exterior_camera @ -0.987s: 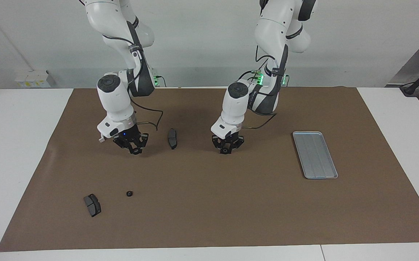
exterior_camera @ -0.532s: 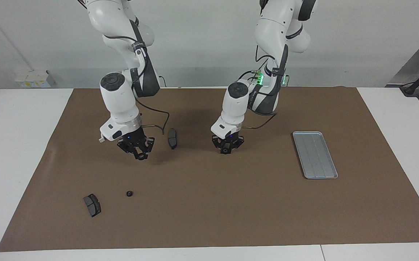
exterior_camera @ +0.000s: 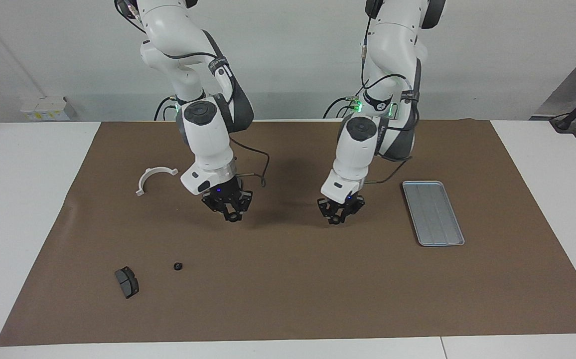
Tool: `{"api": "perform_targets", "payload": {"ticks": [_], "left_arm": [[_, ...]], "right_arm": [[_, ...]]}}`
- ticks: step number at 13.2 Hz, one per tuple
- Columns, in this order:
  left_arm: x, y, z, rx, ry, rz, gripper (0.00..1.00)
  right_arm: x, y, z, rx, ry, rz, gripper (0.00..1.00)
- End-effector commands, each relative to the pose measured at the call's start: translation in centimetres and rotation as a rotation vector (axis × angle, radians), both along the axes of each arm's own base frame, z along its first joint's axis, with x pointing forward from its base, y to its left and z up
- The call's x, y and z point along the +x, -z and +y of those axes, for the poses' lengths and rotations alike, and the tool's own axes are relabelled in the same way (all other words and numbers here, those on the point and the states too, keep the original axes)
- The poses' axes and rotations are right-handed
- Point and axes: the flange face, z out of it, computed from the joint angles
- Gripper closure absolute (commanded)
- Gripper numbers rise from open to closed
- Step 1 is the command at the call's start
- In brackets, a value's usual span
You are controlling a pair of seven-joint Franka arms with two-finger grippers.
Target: Pick bearing gear from pile to tray
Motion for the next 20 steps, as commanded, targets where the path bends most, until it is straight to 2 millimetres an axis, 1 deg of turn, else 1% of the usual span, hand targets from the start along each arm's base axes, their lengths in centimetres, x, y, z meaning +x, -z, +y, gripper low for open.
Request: {"api": "perform_targets", "payload": {"ticks": [1, 2, 3, 4, 5, 6, 7, 8, 9, 10, 11, 12, 13, 14, 15, 16, 17, 18, 19, 20], "left_arm": [[2.3, -1.1, 7.8, 0.018, -0.005, 0.025, 0.91], [2.8, -1.1, 10.9, 0.032, 0.025, 0.039, 0.91], [3.1, -1.3, 14.0, 0.047, 0.059, 0.055, 0.91], [3.3, -1.0, 17.1, 0.060, 0.104, 0.082, 0.91], [3.1, -0.7, 19.9, 0.069, 0.147, 0.100, 0.92], [2.7, -0.2, 22.0, 0.075, 0.178, 0.113, 0.92], [2.3, 0.2, 23.7, 0.078, 0.200, 0.119, 0.92], [1.9, 0.6, 25.1, 0.081, 0.225, 0.128, 0.92], [1.5, 0.9, 26.5, 0.083, 0.253, 0.136, 0.92], [1.1, 1.2, 27.7, 0.084, 0.271, 0.142, 0.92], [0.7, 1.4, 28.5, 0.084, 0.279, 0.141, 0.88], [0.5, 1.8, 28.7, 0.087, 0.287, 0.137, 0.75], [0.6, 1.7, 28.7, 0.087, 0.285, 0.131, 0.58], [0.8, 1.4, 28.6, 0.090, 0.287, 0.120, 0.38], [1.1, 1.3, 28.3, 0.092, 0.288, 0.108, 0.27], [1.6, 1.0, 27.9, 0.090, 0.283, 0.088, 0.24], [1.9, 0.6, 27.6, 0.080, 0.276, 0.072, 0.22], [2.3, 0.0, 27.2, 0.058, 0.245, 0.058, 0.22], [2.7, -0.6, 24.9, 0.021, 0.206, 0.042, 0.22], [2.8, -0.9, 21.6, -0.002, 0.160, 0.039, 0.22]], "right_arm": [[0.6, 1.0, 5.4, 0.029, 0.058, 0.018, 1.00], [0.4, 1.5, 8.0, 0.030, 0.062, 0.016, 1.00], [0.3, 2.3, 9.8, 0.024, 0.084, 0.019, 1.00], [0.1, 3.0, 11.9, 0.011, 0.087, 0.011, 1.00], [-0.3, 3.6, 13.8, 0.009, 0.096, 0.006, 1.00], [-0.8, 4.2, 15.2, 0.010, 0.100, 0.010, 1.00], [-1.9, 5.0, 17.2, 0.006, 0.082, 0.020, 1.00], [-2.8, 6.1, 18.6, 0.002, 0.072, 0.030, 1.00], [-3.4, 6.8, 19.5, 0.000, 0.057, 0.034, 1.00], [-3.5, 6.8, 19.5, -0.009, 0.048, 0.030, 1.00], [-4.2, 7.4, 19.8, -0.014, 0.044, 0.037, 0.89], [-4.9, 8.0, 20.1, -0.027, 0.038, 0.050, 0.61], [-4.9, 7.8, 20.1, -0.032, 0.037, 0.052, 0.27], [-4.5, 7.2, 19.7, -0.039, 0.043, 0.054, 0.00], [-4.0, 6.9, 19.3, -0.040, 0.051, 0.051, 0.00], [-3.4, 6.6, 18.5, -0.043, 0.055, 0.048, 0.00], [-2.6, 6.1, 17.5, -0.043, 0.062, 0.040, 0.00], [-1.2, 5.5, 15.4, -0.052, 0.060, 0.030, 0.00], [0.1, 4.6, 13.3, -0.053, 0.049, 0.019, 0.00], [1.4, 4.1, 11.1, -0.054, 0.064, 0.012, 0.00]]}}
